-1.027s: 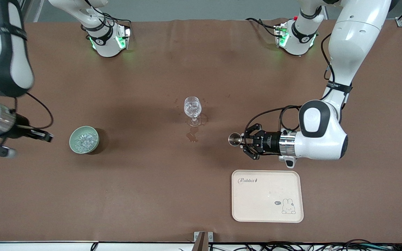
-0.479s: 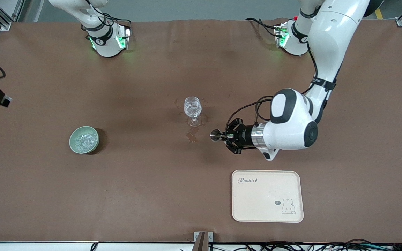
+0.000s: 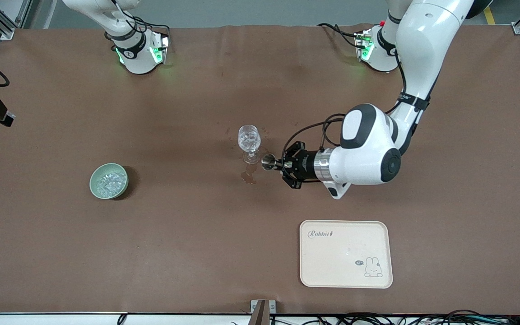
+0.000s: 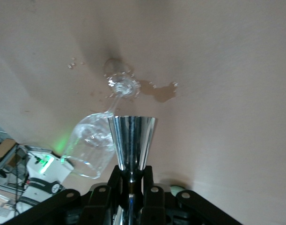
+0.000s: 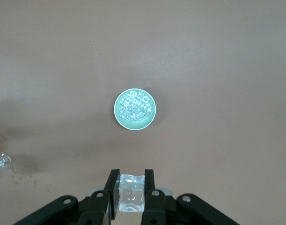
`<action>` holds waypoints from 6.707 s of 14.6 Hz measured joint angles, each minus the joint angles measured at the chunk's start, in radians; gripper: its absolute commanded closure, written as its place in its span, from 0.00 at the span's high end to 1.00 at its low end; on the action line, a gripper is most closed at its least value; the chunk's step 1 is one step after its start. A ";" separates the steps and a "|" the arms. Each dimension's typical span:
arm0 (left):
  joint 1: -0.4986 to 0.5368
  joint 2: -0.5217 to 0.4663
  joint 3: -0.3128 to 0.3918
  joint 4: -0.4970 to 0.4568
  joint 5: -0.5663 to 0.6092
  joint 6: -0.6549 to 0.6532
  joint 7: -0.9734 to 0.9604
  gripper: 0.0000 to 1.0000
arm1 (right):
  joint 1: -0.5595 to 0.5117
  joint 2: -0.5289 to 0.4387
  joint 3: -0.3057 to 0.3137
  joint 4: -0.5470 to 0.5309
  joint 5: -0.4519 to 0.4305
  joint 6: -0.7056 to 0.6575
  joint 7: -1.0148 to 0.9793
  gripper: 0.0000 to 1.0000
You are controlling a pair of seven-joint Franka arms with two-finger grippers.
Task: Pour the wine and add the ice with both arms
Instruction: 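Tilt the silver jigger over the wine glass with the left gripper, then carry the jigger with the left gripper while the right gripper brings ice, then drop the ice in the glass with the right gripper while the left gripper descends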
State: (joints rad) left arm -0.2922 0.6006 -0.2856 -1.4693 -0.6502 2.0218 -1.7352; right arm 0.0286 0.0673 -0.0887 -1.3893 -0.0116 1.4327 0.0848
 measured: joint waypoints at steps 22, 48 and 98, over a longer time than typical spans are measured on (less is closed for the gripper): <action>-0.135 -0.177 -0.017 -0.201 0.243 0.000 -0.323 0.01 | -0.004 0.000 0.003 -0.001 0.000 0.002 -0.010 0.00; -0.270 -0.140 -0.016 -0.140 0.629 -0.003 -0.663 0.01 | -0.035 0.000 0.051 -0.001 0.000 0.003 -0.010 0.00; 0.498 0.454 -0.001 0.158 -0.473 0.080 0.762 0.98 | 0.742 0.409 0.087 -0.038 0.053 0.372 0.932 0.02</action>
State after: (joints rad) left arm 0.2060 1.0543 -0.2870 -1.3112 -1.1228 2.1019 -0.9737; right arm 0.7706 0.4764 -0.0014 -1.4275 0.0416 1.8042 1.0173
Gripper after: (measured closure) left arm 0.269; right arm 0.753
